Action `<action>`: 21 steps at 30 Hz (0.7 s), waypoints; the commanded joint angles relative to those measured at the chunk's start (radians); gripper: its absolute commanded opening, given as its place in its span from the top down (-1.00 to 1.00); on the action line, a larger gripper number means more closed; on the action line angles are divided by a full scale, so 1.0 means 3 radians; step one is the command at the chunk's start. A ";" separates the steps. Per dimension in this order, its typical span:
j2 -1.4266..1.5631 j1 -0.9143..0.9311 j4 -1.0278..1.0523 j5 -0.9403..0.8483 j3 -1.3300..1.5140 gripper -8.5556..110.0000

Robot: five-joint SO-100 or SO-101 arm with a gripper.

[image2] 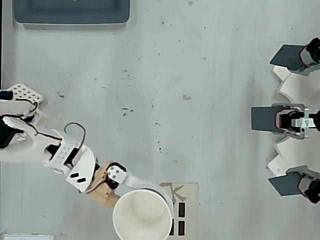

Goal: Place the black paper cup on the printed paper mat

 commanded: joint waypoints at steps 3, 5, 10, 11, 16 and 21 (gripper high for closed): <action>-0.0286 0.0112 -0.0102 0.0036 -0.0430 0.71; -0.0404 0.0118 -0.0102 0.0036 -0.0532 0.71; -0.0726 0.0118 -0.0138 0.0036 -0.0803 0.71; -0.0787 0.0118 -0.0138 0.0036 -0.0854 0.71; -0.1125 0.0118 -0.0205 0.0036 -0.1166 0.71; -0.1437 0.0118 -0.0251 0.0036 -0.1457 0.71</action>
